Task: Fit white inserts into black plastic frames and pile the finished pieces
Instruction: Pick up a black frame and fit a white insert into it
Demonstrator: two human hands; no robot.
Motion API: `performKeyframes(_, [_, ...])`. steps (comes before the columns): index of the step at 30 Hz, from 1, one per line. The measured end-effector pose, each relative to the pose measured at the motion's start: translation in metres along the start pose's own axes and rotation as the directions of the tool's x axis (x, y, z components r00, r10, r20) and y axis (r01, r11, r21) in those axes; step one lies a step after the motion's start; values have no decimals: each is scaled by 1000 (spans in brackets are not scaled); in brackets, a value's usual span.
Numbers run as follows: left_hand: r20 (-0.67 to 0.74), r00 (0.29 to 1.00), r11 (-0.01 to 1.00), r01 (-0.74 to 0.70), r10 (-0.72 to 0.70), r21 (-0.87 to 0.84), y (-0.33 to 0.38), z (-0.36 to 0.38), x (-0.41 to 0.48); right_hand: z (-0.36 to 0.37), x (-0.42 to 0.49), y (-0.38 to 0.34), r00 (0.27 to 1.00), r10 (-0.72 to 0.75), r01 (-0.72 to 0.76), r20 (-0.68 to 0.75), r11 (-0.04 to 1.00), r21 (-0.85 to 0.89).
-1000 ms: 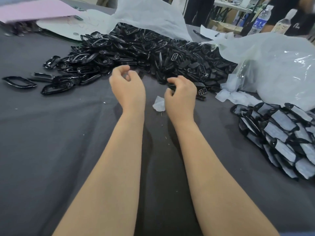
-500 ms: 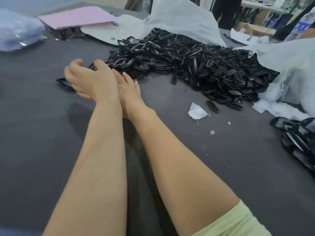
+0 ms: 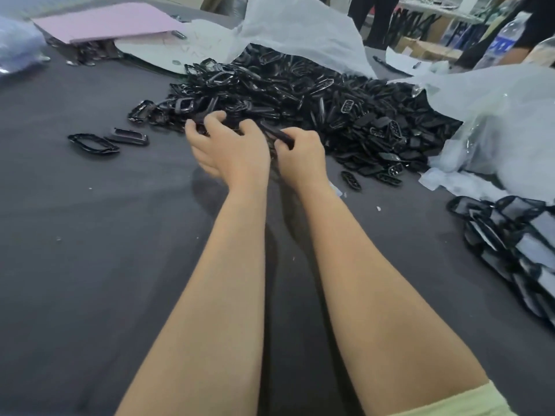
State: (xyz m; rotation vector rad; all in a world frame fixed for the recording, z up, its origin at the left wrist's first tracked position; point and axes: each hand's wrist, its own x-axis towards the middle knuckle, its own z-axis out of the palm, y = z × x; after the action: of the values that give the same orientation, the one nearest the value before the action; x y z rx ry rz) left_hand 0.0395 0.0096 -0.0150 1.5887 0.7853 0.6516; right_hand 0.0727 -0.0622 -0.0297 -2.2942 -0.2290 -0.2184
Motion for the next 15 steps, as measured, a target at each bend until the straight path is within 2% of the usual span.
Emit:
performKeyframes(2, [62, 997, 998, -49, 52, -51, 0, 13, -15, -20, -4, 9, 998, 68, -65, -1, 966, 249])
performKeyframes(5, [122, 981, 976, -128, 151, -177, -2, 27, -33, -47, -14, 24, 989, 146, -128, 20, 792, 597])
performKeyframes(7, [172, 965, 967, -161, 196, -199, -6, 32, -41, -57, -20, 33, 983, 185, -146, 18, 708, 691])
performKeyframes(12, [424, 885, 978, -137, 192, -157, -10, 36, -45, -62, -27, 52, 980, 188, -157, 62, 547, 822])
performKeyframes(14, [429, 882, 979, -142, 193, -148, -12, 36, -46, -61, -28, 54, 981, 186, -148, 54, 541, 828])
performKeyframes(15, [410, 890, 977, -153, 201, -145, -13, 36, -46, -60, -29, 55, 982, 187, -127, 22, 572, 810])
